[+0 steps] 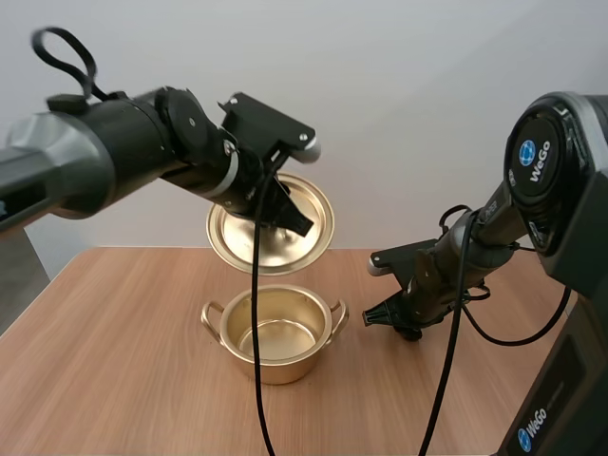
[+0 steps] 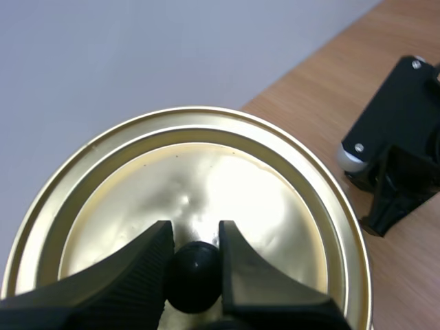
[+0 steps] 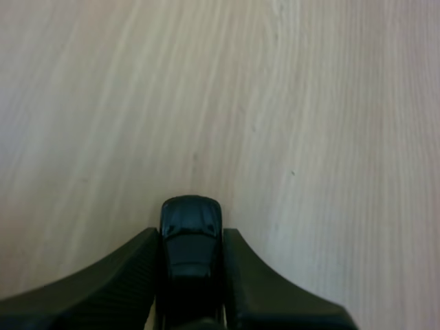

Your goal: Open the pot, put the car inside, and close it

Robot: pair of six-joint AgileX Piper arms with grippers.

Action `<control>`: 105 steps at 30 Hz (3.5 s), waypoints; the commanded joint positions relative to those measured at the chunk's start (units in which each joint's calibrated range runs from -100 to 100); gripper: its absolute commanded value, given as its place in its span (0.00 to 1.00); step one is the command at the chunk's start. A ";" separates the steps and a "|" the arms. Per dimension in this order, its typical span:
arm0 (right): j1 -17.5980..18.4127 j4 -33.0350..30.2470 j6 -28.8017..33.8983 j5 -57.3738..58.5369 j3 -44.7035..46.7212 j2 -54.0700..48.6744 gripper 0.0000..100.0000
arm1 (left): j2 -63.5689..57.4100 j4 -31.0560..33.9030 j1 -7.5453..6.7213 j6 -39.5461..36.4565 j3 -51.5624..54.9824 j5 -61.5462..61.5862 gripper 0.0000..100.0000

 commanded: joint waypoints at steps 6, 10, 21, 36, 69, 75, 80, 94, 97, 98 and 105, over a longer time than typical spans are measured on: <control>1.49 -0.95 -2.42 3.36 -0.05 -16.93 0.00 | -8.24 3.50 0.03 -5.74 -10.03 1.69 0.00; 4.64 0.12 -2.54 4.42 -0.05 -25.29 0.00 | -10.23 3.50 0.03 -6.53 -13.35 4.12 0.00; 17.69 1.46 -2.94 8.03 -3.32 -29.36 0.00 | -13.24 3.50 0.03 -6.91 -20.51 6.10 0.00; 25.26 1.75 -5.19 6.92 -4.44 -17.45 0.00 | -13.02 -5.49 4.73 -5.01 -25.82 8.43 0.00; -1.76 3.29 -1.35 7.48 -4.80 -34.75 0.00 | -2.70 -12.55 4.96 2.12 -1.30 23.23 0.00; -1.76 3.81 -1.35 5.53 -4.80 -34.75 0.00 | 4.32 -13.62 4.83 5.68 9.67 13.33 0.00; -1.76 3.81 -1.35 5.36 -4.80 -34.75 0.00 | 8.77 -13.81 3.41 6.92 14.20 6.94 0.00; -1.76 3.44 -1.75 4.14 -4.80 -34.75 0.00 | 13.36 -10.62 2.15 5.90 14.98 0.49 0.01; -1.76 3.44 -2.20 4.16 -4.80 -34.75 0.00 | 13.66 -10.93 2.15 6.20 14.98 -0.11 0.18; -1.76 3.44 -2.44 4.16 -4.80 -34.75 0.00 | 13.66 -11.09 2.15 6.20 14.98 -0.47 0.28; -1.76 3.87 -2.37 4.16 -4.80 -34.75 0.00 | 12.85 -9.66 2.28 5.60 13.94 -2.14 0.54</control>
